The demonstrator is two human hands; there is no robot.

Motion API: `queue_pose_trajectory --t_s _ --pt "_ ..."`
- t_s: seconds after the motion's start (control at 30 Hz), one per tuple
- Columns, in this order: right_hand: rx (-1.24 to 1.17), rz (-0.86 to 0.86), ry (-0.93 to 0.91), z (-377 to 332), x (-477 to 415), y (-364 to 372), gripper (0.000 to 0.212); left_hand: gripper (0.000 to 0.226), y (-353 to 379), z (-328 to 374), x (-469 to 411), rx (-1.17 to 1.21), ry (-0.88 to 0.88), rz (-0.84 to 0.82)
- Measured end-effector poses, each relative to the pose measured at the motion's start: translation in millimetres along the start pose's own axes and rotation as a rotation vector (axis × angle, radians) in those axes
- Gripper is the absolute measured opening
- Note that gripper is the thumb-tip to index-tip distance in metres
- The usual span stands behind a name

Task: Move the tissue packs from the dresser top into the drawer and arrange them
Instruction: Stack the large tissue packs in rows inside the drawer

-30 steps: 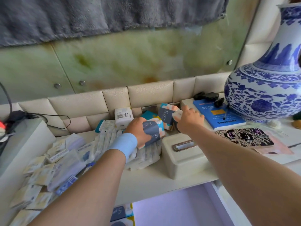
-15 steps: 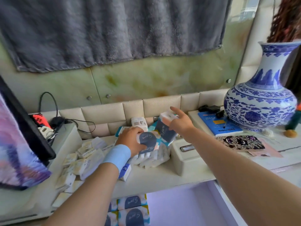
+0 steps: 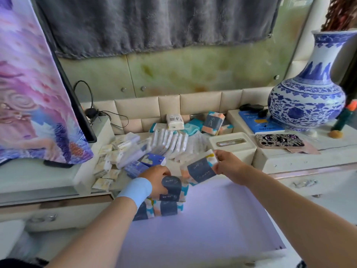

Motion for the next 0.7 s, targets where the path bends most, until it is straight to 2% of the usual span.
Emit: queue_pose_trajectory --t_s 0.17,0.27,0.43,0.57,0.63,0.7 --pt "0.132 -0.024 0.154 33 9 -19 0.045 0.05 33 35 -1 -0.103 0.07 -0.078" --pt "0.249 -0.041 0.216 47 17 -32 0.036 0.043 59 59 -11 -0.168 0.125 -0.115" --pt "0.301 -0.007 0.234 75 19 -54 0.033 0.051 111 84 -35 -0.219 0.196 -0.141" --pt "0.365 0.044 0.192 90 11 -63 0.064 0.058 144 86 -53 -0.231 0.196 -0.187" --pt "0.456 0.064 0.153 90 5 -61 0.06 0.058 150 84 -60 -0.251 0.185 -0.181" --pt "0.511 0.037 0.121 90 2 -54 0.05 0.049 151 80 -68 -0.264 0.172 -0.165"
Point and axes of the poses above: each hand's wrist, its own x-axis away from the middle knuckle, its own y-axis out of the palm, z = x × y, the point moved 6 cm from there along -x, towards the middle knuckle, and after that the axes turned 4 degrees about -y, right-handed, at the moved point
